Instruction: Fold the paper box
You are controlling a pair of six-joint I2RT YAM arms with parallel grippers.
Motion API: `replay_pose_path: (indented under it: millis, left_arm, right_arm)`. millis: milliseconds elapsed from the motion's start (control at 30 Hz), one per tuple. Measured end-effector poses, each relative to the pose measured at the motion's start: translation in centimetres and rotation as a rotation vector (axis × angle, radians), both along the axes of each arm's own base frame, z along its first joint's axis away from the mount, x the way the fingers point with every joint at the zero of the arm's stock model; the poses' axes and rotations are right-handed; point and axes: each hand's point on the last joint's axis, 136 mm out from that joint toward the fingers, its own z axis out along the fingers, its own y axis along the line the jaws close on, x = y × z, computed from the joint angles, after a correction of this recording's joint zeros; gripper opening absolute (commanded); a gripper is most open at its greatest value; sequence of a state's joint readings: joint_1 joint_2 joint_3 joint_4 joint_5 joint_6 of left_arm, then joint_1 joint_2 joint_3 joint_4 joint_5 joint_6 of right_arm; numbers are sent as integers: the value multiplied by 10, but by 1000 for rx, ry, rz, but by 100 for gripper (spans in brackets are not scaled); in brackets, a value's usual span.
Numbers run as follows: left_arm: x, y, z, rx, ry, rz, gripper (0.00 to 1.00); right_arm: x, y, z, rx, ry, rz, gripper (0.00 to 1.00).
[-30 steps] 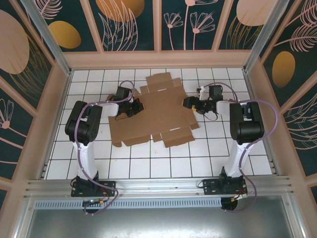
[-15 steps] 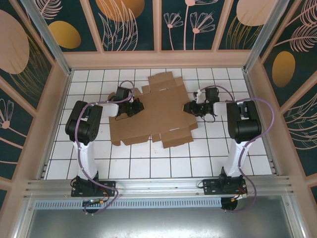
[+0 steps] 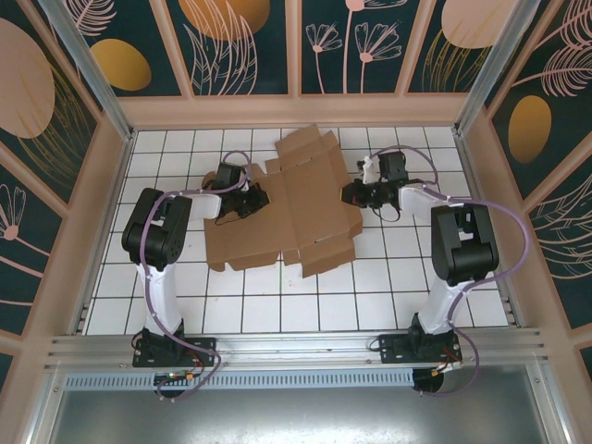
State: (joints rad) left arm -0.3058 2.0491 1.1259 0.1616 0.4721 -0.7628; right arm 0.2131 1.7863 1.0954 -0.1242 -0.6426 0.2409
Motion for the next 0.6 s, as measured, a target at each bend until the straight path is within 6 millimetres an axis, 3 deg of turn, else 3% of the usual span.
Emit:
replay_pose_path:
  millis: [233,400,600]
  left_arm:
    - [0,-3,1,-35,-5,7,0]
    - [0,-6,2,-59,-7,17,0]
    - [-1,-8,3,-85,-7,24,0]
  right_arm:
    - [2,22,41,-105,-28,13,0]
    - [-4,55,71,-235,-78,46,0]
    - [-16,105,82,-395,-146,98,0]
